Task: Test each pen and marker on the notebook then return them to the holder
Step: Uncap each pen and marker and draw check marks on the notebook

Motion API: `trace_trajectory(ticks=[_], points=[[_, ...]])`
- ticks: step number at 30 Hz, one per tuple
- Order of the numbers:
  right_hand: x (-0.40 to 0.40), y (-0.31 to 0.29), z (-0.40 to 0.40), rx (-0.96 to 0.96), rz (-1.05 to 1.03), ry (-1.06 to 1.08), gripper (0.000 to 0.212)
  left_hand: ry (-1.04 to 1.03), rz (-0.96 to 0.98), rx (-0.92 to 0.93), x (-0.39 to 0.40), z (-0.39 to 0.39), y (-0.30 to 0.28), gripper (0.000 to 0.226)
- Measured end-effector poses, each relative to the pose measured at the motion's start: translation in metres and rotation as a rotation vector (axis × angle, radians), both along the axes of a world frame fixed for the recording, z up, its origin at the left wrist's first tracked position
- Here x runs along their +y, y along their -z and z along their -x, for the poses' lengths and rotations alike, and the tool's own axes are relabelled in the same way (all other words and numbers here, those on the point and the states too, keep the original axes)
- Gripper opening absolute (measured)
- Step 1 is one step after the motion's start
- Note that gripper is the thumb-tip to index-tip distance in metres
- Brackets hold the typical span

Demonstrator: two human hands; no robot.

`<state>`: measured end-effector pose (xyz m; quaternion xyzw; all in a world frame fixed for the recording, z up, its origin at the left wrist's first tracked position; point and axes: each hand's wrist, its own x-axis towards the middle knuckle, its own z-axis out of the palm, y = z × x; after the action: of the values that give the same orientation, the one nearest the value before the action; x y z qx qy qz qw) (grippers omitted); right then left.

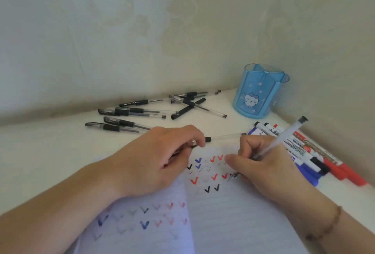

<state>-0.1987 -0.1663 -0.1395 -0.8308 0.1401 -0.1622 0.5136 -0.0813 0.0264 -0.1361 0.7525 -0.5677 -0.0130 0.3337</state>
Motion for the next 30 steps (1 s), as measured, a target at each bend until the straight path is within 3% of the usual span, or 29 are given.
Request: trace_trajectory(ticks=[5,11,17,21,24,27,30], points=[[0.003,0.002,0.000,0.020,0.147,-0.065,0.037,0.047,0.127,0.035,-0.005,-0.002,0.005,0.025],[0.002,0.002,0.000,0.034,0.187,-0.104,0.035,0.022,0.132,0.001,-0.007,-0.004,0.009,0.036],[0.000,0.002,-0.001,0.034,0.184,-0.075,0.041,-0.053,0.118,-0.031,-0.005,-0.004,0.008,0.020],[0.000,-0.006,0.000,-0.106,-0.094,-0.025,0.041,-0.057,0.178,-0.015,-0.005,-0.003,0.007,0.014],[-0.003,-0.014,0.002,-0.204,-0.362,-0.166,0.042,-0.069,0.218,0.013,-0.005,-0.003,0.006,0.015],[-0.004,-0.014,0.005,-0.213,-0.418,-0.297,0.020,-0.059,0.241,0.045,-0.007,-0.002,0.008,0.017],[-0.003,-0.010,0.005,-0.257,-0.461,-0.336,0.015,-0.062,0.267,0.090,-0.008,0.000,0.008,0.016]])
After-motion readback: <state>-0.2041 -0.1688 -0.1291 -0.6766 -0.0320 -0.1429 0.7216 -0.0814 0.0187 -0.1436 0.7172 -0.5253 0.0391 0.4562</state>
